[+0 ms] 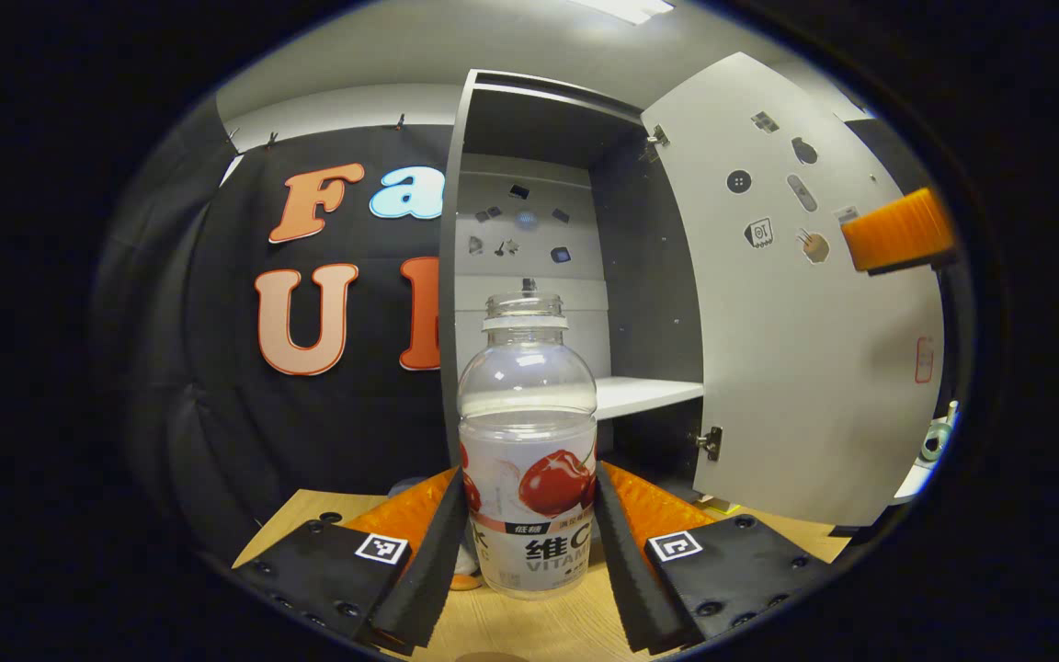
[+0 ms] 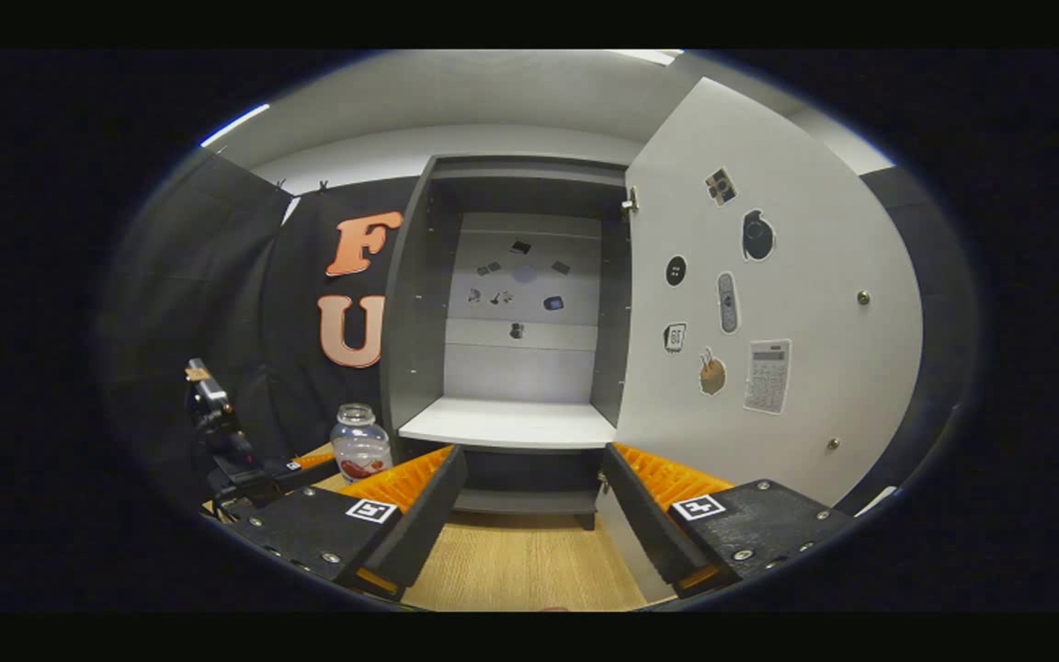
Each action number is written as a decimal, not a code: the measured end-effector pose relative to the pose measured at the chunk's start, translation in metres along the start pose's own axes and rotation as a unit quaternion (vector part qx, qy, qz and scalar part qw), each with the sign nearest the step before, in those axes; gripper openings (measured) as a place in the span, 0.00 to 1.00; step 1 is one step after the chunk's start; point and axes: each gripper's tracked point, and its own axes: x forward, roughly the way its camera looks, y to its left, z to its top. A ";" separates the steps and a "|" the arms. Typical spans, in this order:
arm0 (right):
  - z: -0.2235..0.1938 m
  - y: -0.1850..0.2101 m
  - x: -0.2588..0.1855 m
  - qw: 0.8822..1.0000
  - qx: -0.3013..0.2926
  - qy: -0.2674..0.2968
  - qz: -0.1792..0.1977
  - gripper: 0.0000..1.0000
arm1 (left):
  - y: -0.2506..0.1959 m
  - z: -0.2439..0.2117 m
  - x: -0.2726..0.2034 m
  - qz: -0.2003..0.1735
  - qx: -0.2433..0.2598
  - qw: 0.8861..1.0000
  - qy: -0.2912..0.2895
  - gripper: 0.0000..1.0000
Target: Open the cabinet door with the right hand, grasp the bottle in the cabinet with the left hand and place it on the coaster, then close the cabinet door with the right hand.
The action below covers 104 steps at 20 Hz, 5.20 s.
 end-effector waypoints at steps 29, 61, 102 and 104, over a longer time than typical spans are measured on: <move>-0.034 0.047 -0.049 0.997 -0.048 0.038 -0.042 0.95 | 0.040 -0.198 -0.073 0.033 -0.030 0.996 0.072 0.80; -0.061 0.062 -0.042 0.996 -0.037 0.081 -0.009 0.95 | 0.049 -0.209 -0.072 0.051 -0.021 0.994 0.089 0.99; 0.018 -0.231 -0.095 0.995 0.075 0.015 -0.056 0.73 | -0.030 0.097 -0.074 0.093 -0.028 0.995 0.009 0.99; 0.015 -0.229 -0.091 0.996 0.065 0.022 -0.055 0.73 | -0.033 0.097 -0.073 0.091 -0.026 0.995 0.008 0.99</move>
